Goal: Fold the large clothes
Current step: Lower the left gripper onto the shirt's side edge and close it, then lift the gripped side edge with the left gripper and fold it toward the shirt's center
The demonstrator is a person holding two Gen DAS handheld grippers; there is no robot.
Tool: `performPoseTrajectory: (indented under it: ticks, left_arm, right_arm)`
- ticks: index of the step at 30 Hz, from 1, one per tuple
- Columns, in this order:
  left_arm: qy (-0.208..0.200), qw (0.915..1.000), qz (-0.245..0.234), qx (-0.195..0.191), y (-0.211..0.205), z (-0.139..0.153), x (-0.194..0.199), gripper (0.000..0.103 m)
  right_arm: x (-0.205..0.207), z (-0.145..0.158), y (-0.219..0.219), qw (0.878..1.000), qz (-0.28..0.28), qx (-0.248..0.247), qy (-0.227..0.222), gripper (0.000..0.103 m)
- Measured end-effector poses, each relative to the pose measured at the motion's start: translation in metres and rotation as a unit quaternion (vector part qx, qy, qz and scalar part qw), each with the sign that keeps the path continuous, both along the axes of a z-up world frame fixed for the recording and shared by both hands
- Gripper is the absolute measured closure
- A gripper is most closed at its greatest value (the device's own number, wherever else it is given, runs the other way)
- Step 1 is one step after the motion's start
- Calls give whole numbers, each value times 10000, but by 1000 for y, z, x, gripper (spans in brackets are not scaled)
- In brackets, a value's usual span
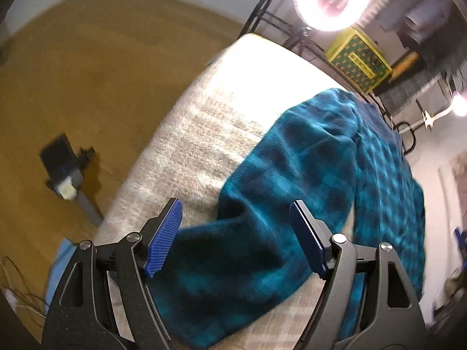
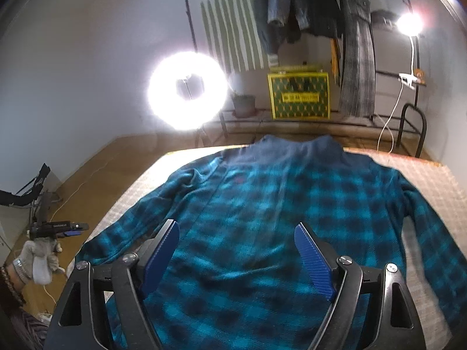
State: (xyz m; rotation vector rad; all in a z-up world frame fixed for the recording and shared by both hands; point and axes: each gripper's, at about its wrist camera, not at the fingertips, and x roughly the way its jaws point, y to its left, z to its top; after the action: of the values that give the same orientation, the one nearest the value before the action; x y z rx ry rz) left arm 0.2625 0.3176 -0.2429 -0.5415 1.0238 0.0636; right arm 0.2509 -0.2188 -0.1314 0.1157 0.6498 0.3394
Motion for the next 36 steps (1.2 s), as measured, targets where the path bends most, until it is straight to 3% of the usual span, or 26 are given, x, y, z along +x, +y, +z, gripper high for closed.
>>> performPoseTrajectory:
  ticks: [2, 6, 11, 14, 16, 20, 27, 31, 36]
  left_arm:
    - [108, 9999, 42, -38, 4, -10, 11, 25]
    - [356, 9992, -50, -179, 3, -27, 26, 44]
    - [479, 9982, -281, -234, -8, -38, 37, 47]
    - [506, 9980, -384, -56, -15, -40, 41, 67]
    - [507, 9977, -431, -149, -16, -40, 43, 96]
    - [310, 9984, -424, -188, -21, -29, 40, 99]
    - [-561, 9949, -602, -589, -47, 34, 28, 100]
    - [-1055, 9870, -1049, -605, -87, 77, 20, 100]
    - [-1354, 9722, -1752, -758, -156, 108, 16, 100]
  right_arm:
    - [5, -5, 2, 10000, -2, -48, 74, 19]
    - [14, -10, 6, 9998, 34, -148, 150, 20]
    - [16, -12, 15, 9994, 133, -279, 158, 20]
    - [15, -11, 19, 9991, 181, -347, 142, 20]
    - [14, -10, 21, 9990, 203, -371, 133, 23]
    - [12, -10, 21, 9989, 260, -365, 169, 26]
    - [13, -13, 15, 9986, 295, -298, 323, 42]
    - [12, -13, 12, 9984, 325, -234, 397, 49]
    - [12, -12, 10, 9984, 338, -204, 410, 57]
